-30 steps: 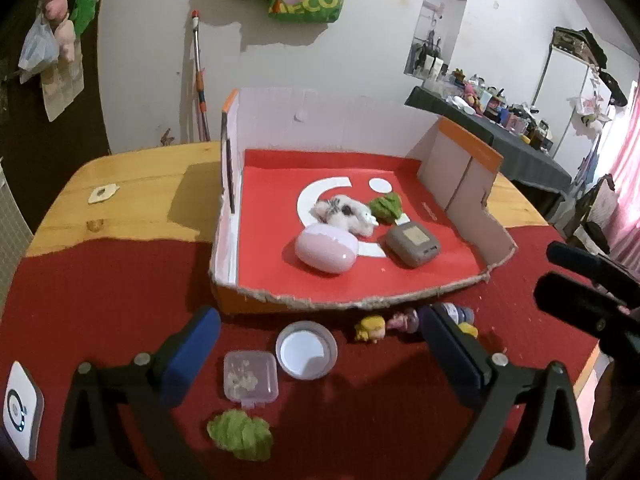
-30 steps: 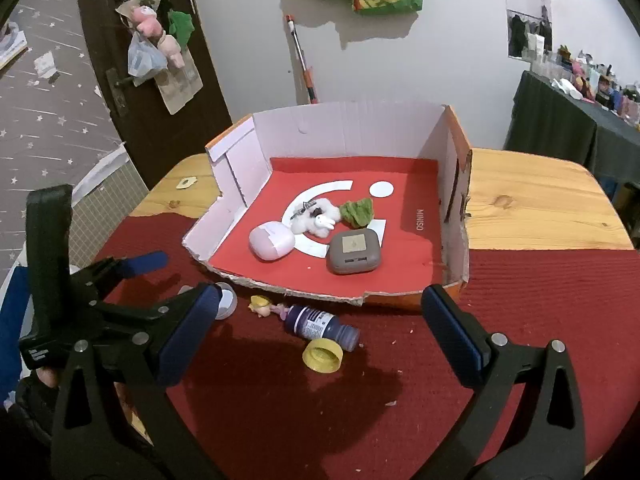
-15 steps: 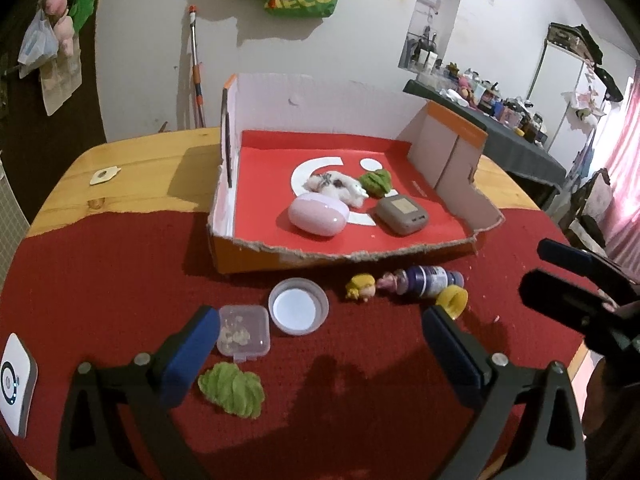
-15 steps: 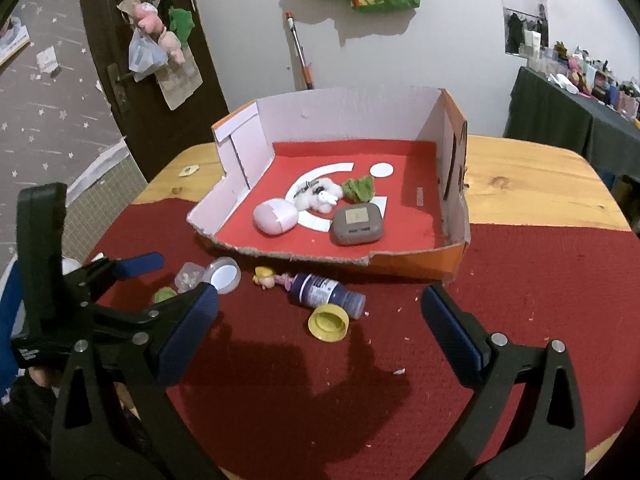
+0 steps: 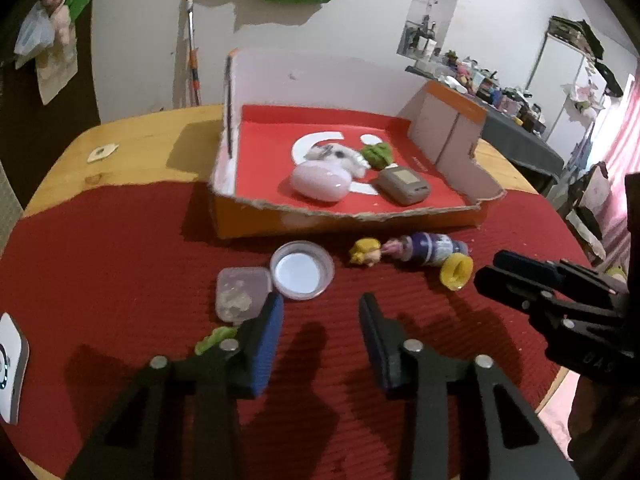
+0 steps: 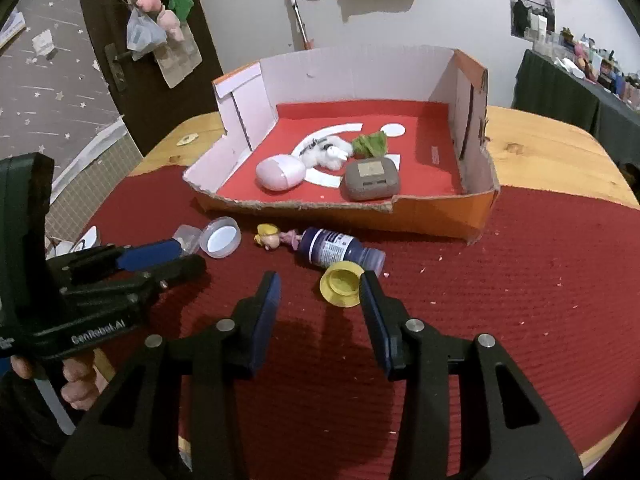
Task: Organize objects
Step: 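Grasp the green leafy plush with the left tool while the right tool grasps the clear plastic container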
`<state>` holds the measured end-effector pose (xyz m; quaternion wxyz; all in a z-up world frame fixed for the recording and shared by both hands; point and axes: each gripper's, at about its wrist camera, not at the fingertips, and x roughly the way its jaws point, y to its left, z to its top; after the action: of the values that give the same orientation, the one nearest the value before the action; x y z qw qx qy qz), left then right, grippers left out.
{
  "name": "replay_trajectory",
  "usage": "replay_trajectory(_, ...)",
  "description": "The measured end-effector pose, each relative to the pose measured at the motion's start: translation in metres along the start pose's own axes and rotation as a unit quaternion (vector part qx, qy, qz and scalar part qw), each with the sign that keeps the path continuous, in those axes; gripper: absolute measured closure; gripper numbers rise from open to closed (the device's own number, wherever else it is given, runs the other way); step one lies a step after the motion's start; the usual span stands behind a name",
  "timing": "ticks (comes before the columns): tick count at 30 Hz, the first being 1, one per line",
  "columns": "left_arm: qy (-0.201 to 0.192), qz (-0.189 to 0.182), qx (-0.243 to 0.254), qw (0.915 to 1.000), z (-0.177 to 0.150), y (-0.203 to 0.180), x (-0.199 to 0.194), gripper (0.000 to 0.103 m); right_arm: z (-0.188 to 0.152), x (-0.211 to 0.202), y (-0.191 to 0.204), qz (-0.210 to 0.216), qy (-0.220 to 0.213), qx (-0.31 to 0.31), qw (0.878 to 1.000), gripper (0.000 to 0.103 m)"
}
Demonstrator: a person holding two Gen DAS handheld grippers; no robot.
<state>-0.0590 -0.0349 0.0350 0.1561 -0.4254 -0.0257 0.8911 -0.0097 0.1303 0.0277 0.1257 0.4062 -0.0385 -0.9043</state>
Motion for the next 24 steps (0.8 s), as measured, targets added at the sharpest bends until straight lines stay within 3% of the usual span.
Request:
replay_trajectory(16, 0.000, 0.011, -0.026, 0.9996, -0.009, 0.023, -0.008, 0.068, -0.011, 0.014, -0.006, -0.003, 0.023, 0.019, 1.000, 0.063)
replay_trajectory(24, -0.016, 0.035, -0.034, 0.9987, -0.013, 0.034, -0.024, 0.068, -0.009, 0.021, -0.016, -0.015, 0.026, 0.030, 0.999, 0.063)
